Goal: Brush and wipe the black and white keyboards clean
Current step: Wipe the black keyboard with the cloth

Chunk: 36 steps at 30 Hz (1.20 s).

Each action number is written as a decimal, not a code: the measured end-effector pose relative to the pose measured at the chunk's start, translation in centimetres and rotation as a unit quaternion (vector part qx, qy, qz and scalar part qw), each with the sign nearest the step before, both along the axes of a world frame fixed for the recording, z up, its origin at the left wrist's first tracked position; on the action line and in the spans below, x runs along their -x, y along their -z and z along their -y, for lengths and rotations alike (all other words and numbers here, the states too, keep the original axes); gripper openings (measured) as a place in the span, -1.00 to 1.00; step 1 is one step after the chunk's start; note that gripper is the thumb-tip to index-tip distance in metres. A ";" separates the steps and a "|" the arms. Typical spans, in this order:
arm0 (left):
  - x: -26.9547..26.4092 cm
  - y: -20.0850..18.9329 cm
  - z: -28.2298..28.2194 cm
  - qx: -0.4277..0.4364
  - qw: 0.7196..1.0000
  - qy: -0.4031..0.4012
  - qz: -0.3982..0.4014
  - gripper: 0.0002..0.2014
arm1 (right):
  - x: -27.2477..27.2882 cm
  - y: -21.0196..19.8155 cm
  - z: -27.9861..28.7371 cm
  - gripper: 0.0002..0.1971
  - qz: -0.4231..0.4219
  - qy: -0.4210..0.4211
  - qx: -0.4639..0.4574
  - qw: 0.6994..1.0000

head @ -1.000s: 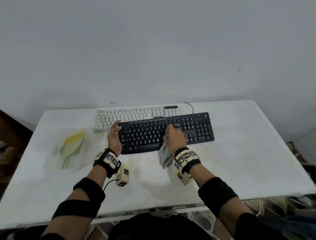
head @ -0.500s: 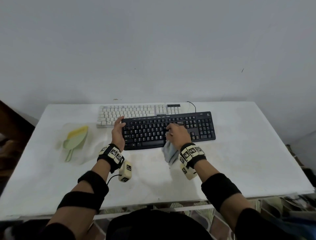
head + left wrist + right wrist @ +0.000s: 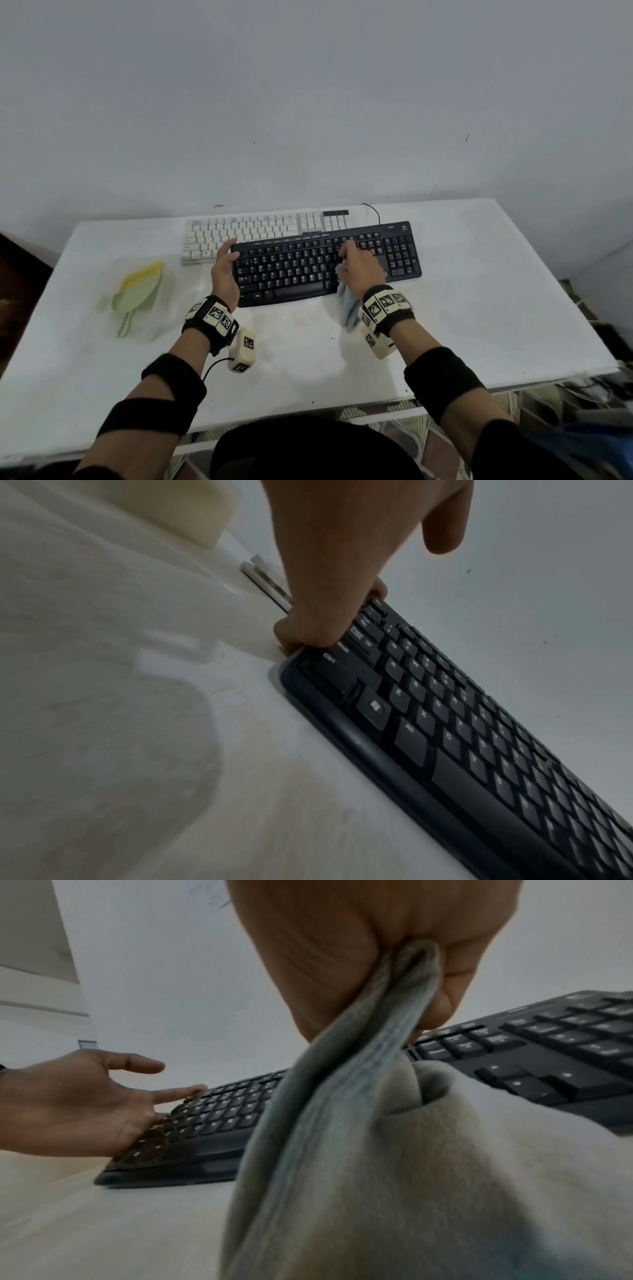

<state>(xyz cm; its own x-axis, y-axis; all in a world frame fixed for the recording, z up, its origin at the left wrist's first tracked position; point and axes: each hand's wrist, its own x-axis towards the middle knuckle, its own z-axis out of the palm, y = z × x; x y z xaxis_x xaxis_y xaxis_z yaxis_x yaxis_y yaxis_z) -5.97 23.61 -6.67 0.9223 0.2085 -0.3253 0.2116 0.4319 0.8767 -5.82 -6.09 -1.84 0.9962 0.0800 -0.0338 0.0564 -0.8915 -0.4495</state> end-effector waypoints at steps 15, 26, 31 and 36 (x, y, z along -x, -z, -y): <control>0.4 -0.8 0.3 -0.004 1.000 -0.017 0.007 -0.52 | -1.7 -0.3 9.0 -0.72 -0.039 0.242 -0.032 0.969; 0.7 -2.0 0.9 0.016 0.999 -0.037 0.017 -0.62 | -2.0 -0.2 9.3 -0.70 -0.030 0.257 -0.079 0.963; 0.9 -2.3 1.0 0.014 0.999 -0.036 0.013 -0.62 | -1.7 0.6 9.4 -0.68 -0.015 0.229 -0.082 0.970; 1.0 -2.2 0.9 0.014 0.999 -0.046 0.019 -0.68 | -1.6 0.2 13.5 -0.67 -0.012 0.317 -0.096 0.943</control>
